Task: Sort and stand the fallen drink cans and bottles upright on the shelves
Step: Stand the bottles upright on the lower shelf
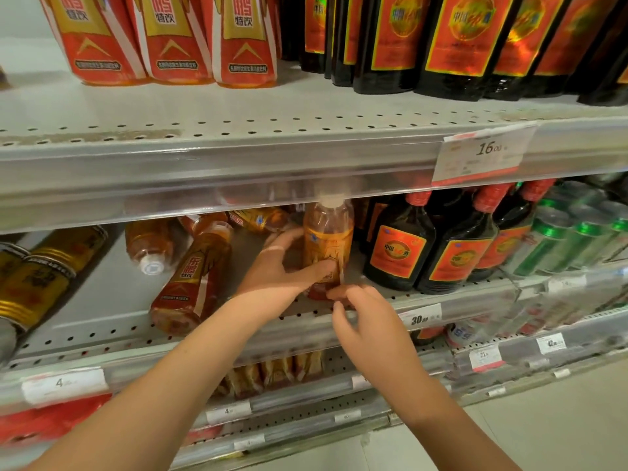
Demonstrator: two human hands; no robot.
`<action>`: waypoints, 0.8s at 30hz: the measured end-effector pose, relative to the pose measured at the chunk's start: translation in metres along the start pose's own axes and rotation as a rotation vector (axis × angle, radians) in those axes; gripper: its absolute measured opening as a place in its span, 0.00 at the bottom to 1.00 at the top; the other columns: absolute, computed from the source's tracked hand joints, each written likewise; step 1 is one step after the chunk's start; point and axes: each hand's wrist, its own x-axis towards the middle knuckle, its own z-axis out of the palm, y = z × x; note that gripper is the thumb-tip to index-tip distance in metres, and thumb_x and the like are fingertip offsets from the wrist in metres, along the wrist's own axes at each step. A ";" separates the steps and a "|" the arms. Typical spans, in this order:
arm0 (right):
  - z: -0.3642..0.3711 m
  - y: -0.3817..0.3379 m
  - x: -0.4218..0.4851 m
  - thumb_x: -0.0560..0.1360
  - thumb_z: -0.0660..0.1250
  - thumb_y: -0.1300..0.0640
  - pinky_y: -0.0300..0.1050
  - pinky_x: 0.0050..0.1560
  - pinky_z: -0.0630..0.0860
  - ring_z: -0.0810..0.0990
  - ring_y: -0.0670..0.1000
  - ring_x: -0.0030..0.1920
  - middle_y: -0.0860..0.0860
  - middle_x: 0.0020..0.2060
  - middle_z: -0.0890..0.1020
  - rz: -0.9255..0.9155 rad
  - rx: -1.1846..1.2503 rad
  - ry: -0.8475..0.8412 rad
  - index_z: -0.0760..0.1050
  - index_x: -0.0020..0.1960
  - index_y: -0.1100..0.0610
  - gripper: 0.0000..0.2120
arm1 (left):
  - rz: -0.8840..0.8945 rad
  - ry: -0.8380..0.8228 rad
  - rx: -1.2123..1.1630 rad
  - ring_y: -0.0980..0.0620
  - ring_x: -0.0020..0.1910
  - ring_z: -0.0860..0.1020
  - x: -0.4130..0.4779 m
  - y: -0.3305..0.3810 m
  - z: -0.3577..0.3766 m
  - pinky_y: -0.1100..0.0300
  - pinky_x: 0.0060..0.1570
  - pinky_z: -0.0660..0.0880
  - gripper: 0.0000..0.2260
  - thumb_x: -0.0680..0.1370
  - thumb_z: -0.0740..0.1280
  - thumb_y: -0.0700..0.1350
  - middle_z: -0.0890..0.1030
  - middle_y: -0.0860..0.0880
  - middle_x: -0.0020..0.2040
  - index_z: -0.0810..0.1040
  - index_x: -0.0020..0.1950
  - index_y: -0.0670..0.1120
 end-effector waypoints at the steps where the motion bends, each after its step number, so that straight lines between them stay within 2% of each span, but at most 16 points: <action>1: -0.001 0.001 0.000 0.82 0.59 0.51 0.48 0.46 0.77 0.76 0.45 0.44 0.45 0.45 0.74 -0.007 -0.009 -0.012 0.76 0.55 0.51 0.08 | -0.012 -0.011 0.008 0.62 0.66 0.72 0.001 0.002 0.001 0.62 0.62 0.67 0.29 0.66 0.74 0.69 0.71 0.64 0.71 0.72 0.65 0.70; 3: -0.002 0.003 0.002 0.82 0.60 0.50 0.47 0.42 0.76 0.75 0.44 0.41 0.44 0.43 0.73 -0.022 -0.027 -0.027 0.73 0.51 0.49 0.05 | -0.042 -0.035 0.001 0.61 0.67 0.73 0.003 0.005 0.004 0.58 0.65 0.69 0.32 0.69 0.75 0.66 0.75 0.64 0.68 0.72 0.71 0.64; 5: -0.002 0.004 0.004 0.81 0.60 0.50 0.47 0.40 0.74 0.73 0.44 0.40 0.45 0.41 0.72 -0.023 -0.016 -0.031 0.70 0.46 0.50 0.07 | -0.054 0.002 -0.009 0.63 0.63 0.75 0.004 0.008 0.010 0.61 0.63 0.72 0.28 0.71 0.76 0.62 0.77 0.66 0.62 0.74 0.70 0.63; 7: -0.002 0.004 0.008 0.81 0.60 0.50 0.48 0.43 0.76 0.74 0.44 0.42 0.45 0.43 0.73 -0.021 0.006 -0.027 0.71 0.48 0.49 0.05 | -0.063 0.067 -0.015 0.67 0.57 0.75 0.005 0.013 0.018 0.70 0.53 0.70 0.24 0.72 0.77 0.60 0.77 0.67 0.57 0.75 0.65 0.62; 9: -0.002 0.003 0.010 0.81 0.60 0.49 0.49 0.45 0.78 0.75 0.44 0.44 0.44 0.44 0.73 -0.031 0.000 -0.027 0.72 0.50 0.49 0.05 | -0.078 0.100 -0.026 0.68 0.55 0.75 0.006 0.016 0.025 0.74 0.47 0.67 0.23 0.72 0.77 0.59 0.78 0.65 0.56 0.74 0.65 0.60; 11: -0.001 0.005 0.010 0.80 0.60 0.48 0.49 0.45 0.78 0.75 0.44 0.45 0.44 0.44 0.73 -0.055 -0.006 -0.023 0.71 0.49 0.48 0.04 | -0.072 0.090 -0.037 0.68 0.54 0.76 0.006 0.017 0.028 0.70 0.50 0.70 0.24 0.73 0.77 0.58 0.79 0.64 0.57 0.74 0.66 0.59; 13: 0.000 0.008 0.010 0.80 0.60 0.49 0.48 0.44 0.77 0.75 0.42 0.44 0.43 0.43 0.73 -0.077 0.001 -0.016 0.69 0.47 0.46 0.04 | -0.058 0.046 -0.055 0.63 0.59 0.77 0.004 0.017 0.025 0.63 0.60 0.74 0.25 0.74 0.77 0.55 0.80 0.60 0.59 0.73 0.69 0.56; 15: 0.002 0.012 0.010 0.80 0.60 0.48 0.46 0.43 0.78 0.75 0.40 0.45 0.42 0.44 0.73 -0.082 0.015 -0.009 0.69 0.46 0.45 0.04 | -0.025 0.047 -0.005 0.58 0.63 0.77 -0.001 0.014 0.016 0.59 0.66 0.73 0.26 0.75 0.76 0.52 0.78 0.57 0.61 0.73 0.72 0.54; 16: 0.003 0.012 0.010 0.80 0.60 0.48 0.42 0.43 0.77 0.75 0.38 0.47 0.41 0.46 0.74 -0.082 0.040 -0.015 0.71 0.49 0.44 0.03 | 0.000 0.078 0.039 0.57 0.62 0.77 -0.005 0.012 0.007 0.59 0.66 0.73 0.25 0.76 0.75 0.51 0.78 0.56 0.60 0.72 0.72 0.53; 19: 0.011 -0.003 0.009 0.81 0.60 0.49 0.28 0.42 0.73 0.75 0.32 0.51 0.38 0.55 0.74 -0.103 0.119 -0.056 0.71 0.65 0.40 0.13 | 0.099 0.240 0.225 0.56 0.59 0.79 -0.014 0.007 -0.037 0.56 0.63 0.76 0.19 0.78 0.73 0.50 0.79 0.56 0.58 0.75 0.68 0.56; 22: 0.023 -0.029 0.017 0.81 0.59 0.49 0.28 0.34 0.71 0.78 0.39 0.38 0.41 0.56 0.77 -0.146 0.102 -0.085 0.70 0.69 0.40 0.17 | 0.146 0.399 0.467 0.48 0.60 0.78 -0.018 -0.006 -0.085 0.55 0.59 0.73 0.16 0.78 0.71 0.51 0.81 0.51 0.57 0.78 0.65 0.51; 23: 0.026 -0.039 0.023 0.80 0.60 0.49 0.29 0.34 0.72 0.78 0.41 0.36 0.44 0.56 0.79 -0.159 0.091 -0.081 0.70 0.70 0.40 0.18 | 0.095 0.425 0.539 0.45 0.62 0.77 -0.019 -0.011 -0.096 0.55 0.59 0.72 0.18 0.78 0.71 0.55 0.80 0.48 0.59 0.77 0.65 0.51; 24: 0.031 -0.049 0.028 0.80 0.61 0.50 0.31 0.38 0.75 0.79 0.42 0.38 0.48 0.58 0.80 -0.177 0.086 -0.071 0.70 0.70 0.42 0.19 | 0.003 0.425 0.596 0.44 0.64 0.75 -0.021 -0.017 -0.105 0.53 0.59 0.72 0.21 0.77 0.70 0.60 0.78 0.47 0.62 0.76 0.66 0.52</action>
